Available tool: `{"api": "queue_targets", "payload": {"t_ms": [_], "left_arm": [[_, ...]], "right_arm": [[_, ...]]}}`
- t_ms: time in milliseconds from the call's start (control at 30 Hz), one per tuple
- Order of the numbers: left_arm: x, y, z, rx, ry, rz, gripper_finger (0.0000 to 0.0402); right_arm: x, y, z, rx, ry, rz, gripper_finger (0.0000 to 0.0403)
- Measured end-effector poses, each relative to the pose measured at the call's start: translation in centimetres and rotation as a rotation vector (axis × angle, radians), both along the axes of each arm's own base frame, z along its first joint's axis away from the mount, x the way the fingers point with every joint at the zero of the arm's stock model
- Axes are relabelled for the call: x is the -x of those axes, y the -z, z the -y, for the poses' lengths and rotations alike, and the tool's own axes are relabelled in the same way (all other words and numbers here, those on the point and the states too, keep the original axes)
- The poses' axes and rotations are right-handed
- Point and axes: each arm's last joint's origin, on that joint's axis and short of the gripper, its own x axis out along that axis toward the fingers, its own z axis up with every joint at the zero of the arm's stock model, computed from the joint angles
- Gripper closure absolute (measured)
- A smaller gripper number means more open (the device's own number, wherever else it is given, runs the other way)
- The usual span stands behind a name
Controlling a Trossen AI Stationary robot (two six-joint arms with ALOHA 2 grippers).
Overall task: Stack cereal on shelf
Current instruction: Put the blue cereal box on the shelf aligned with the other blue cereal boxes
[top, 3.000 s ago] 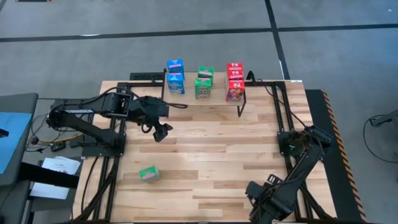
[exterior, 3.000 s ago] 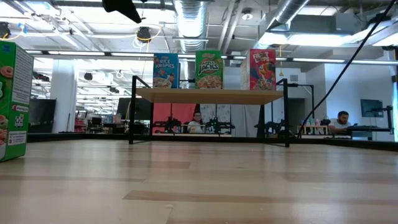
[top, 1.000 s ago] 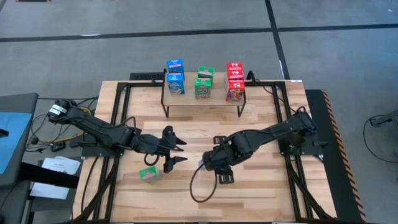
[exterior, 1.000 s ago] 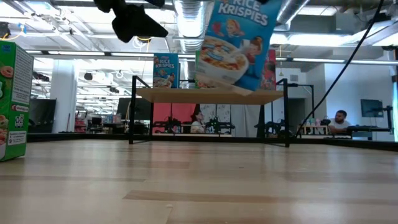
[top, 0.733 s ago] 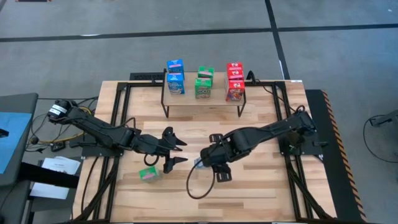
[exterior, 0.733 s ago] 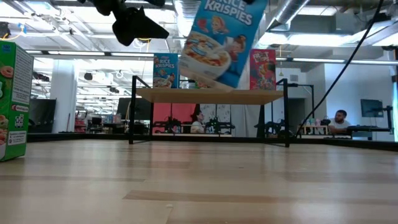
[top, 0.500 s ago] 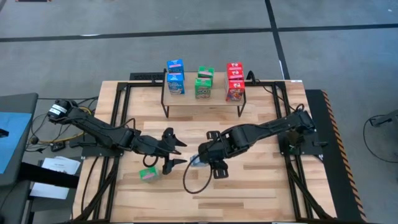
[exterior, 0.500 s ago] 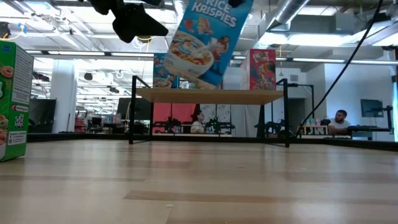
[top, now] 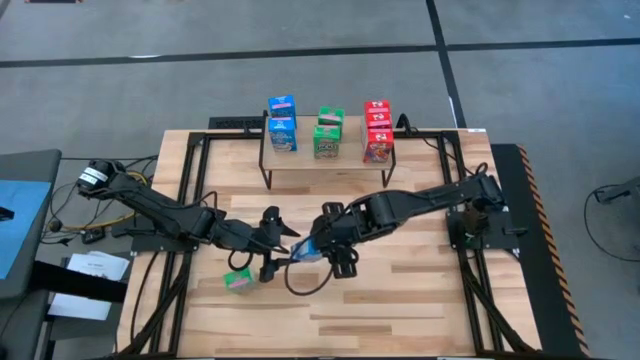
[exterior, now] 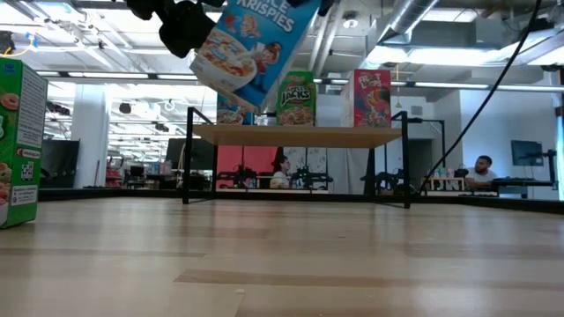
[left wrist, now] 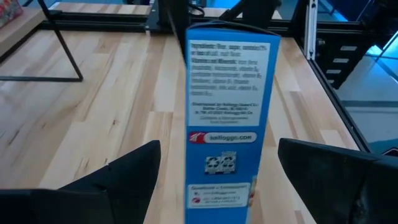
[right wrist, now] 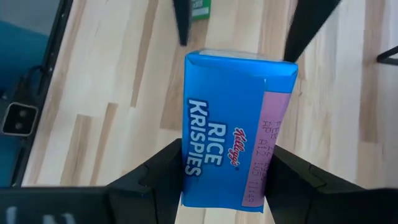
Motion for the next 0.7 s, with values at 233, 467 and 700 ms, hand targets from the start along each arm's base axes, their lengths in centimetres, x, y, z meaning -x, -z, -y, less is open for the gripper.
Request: {"api": "queue_targets", "payload": {"t_ms": [233,467,700], "left_arm": [[0.0,0.1,0.0,-0.003,-0.001,-0.009,0.0088],[0.0,0.1,0.0,0.0,-0.005,-0.008,0.0088],[0.0,0.1,0.0,-0.001,-0.004,-0.008,0.0122]], "right_arm": [[-0.4,-0.2,0.4,-0.015,0.009,0.036,0.0188],[-0.5,-1.2,0.3,-0.039,0.001,0.069,0.0188],[-0.5,-2.6,0.3,-0.049,0.002,0.113,0.0188]]}}
